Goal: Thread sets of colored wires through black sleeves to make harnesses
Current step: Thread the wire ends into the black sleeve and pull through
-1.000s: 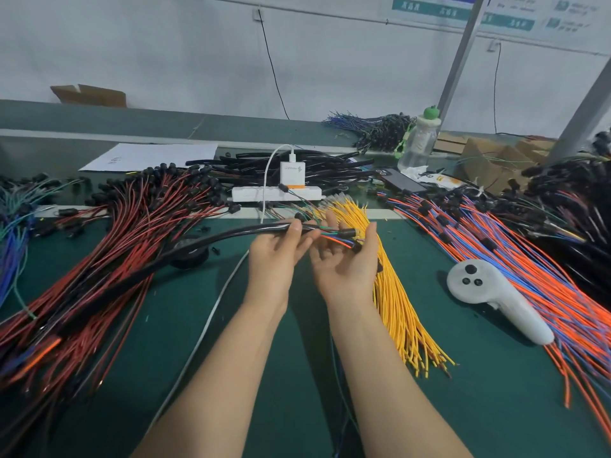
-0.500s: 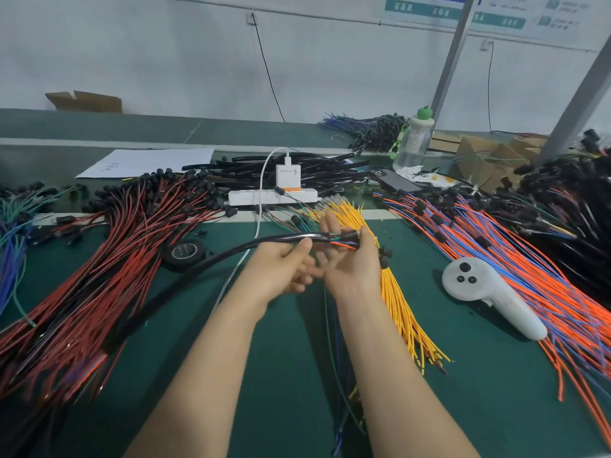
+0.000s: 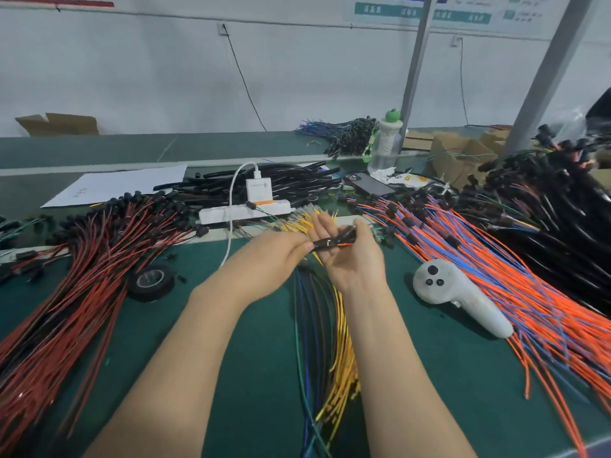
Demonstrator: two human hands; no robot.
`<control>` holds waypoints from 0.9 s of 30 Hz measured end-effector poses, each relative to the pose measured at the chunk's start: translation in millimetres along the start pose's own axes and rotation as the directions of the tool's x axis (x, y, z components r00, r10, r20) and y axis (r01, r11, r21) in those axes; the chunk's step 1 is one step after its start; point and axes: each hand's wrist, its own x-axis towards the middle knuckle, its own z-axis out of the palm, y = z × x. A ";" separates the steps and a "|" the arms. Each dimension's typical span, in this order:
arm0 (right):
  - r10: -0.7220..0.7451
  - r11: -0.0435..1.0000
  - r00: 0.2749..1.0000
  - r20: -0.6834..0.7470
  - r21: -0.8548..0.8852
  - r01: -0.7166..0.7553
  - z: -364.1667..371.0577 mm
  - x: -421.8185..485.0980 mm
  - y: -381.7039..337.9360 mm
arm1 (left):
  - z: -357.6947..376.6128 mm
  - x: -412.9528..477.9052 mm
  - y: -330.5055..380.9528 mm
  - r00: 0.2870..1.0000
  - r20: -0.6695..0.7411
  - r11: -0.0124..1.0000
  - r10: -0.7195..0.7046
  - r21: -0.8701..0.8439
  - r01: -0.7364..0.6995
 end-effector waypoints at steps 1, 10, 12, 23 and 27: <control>0.004 1.000 1.000 0.007 -0.009 -0.004 2.5 2.3 -9.8 | -5.5 9.6 6.7 1.000 0.020 1.000 0.011 0.002 -0.011; -0.259 0.787 0.877 0.404 -0.438 0.434 53.7 -27.7 -133.7 | -102.5 148.3 163.8 0.825 -0.553 0.993 0.118 0.054 -0.105; -0.474 0.454 0.740 0.476 -0.588 0.669 55.7 -42.9 -169.5 | -89.7 169.3 212.5 0.885 -0.461 0.970 0.064 -0.179 -0.164; -0.919 -0.132 0.387 -0.076 -0.865 -0.483 -98.1 -26.7 -307.5 | 100.3 218.1 340.9 0.984 0.130 0.651 0.120 -0.759 0.021; -0.931 -0.116 0.361 -0.060 -0.887 -0.448 -137.1 -7.8 -291.9 | 138.3 213.7 315.2 0.989 0.095 0.672 0.112 -0.741 -0.005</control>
